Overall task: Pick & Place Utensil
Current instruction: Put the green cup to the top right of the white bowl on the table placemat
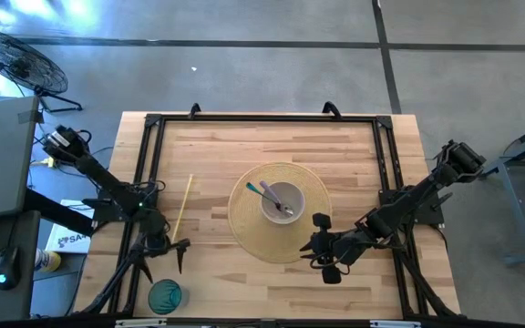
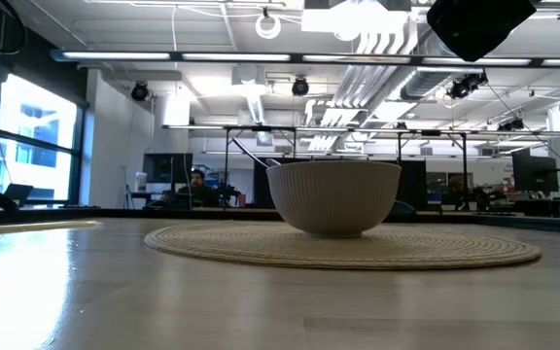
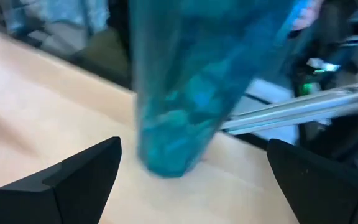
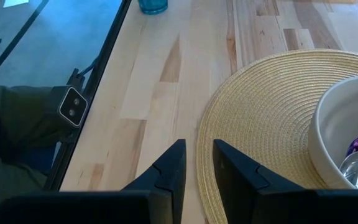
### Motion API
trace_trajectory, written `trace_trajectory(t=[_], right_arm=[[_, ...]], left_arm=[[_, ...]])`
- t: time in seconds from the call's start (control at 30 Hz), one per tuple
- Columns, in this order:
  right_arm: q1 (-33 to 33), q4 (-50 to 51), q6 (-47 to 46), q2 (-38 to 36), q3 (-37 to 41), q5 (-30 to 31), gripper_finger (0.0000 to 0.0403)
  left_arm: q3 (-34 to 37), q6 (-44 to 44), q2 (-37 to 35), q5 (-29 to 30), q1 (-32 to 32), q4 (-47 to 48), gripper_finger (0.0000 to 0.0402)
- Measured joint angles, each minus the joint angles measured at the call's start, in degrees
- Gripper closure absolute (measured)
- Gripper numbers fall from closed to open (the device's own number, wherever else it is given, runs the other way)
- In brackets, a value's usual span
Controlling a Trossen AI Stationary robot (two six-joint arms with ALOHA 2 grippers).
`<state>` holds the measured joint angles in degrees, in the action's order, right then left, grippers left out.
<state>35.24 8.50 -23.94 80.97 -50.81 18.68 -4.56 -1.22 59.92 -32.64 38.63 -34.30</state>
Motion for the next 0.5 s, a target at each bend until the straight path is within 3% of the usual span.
trace_trajectory(t=[0.1,0.5], right_arm=[[0.0,-0.03,0.0,0.0,0.0,0.0,0.0329],[0.0,-0.03,0.0,0.0,0.0,0.0,0.0329]], left_arm=[[-0.04,-0.11,-0.02,-2.64,0.0,-1.6,0.0001],[-0.1,-4.34,3.86,-0.54,0.0,-5.32,0.0001]])
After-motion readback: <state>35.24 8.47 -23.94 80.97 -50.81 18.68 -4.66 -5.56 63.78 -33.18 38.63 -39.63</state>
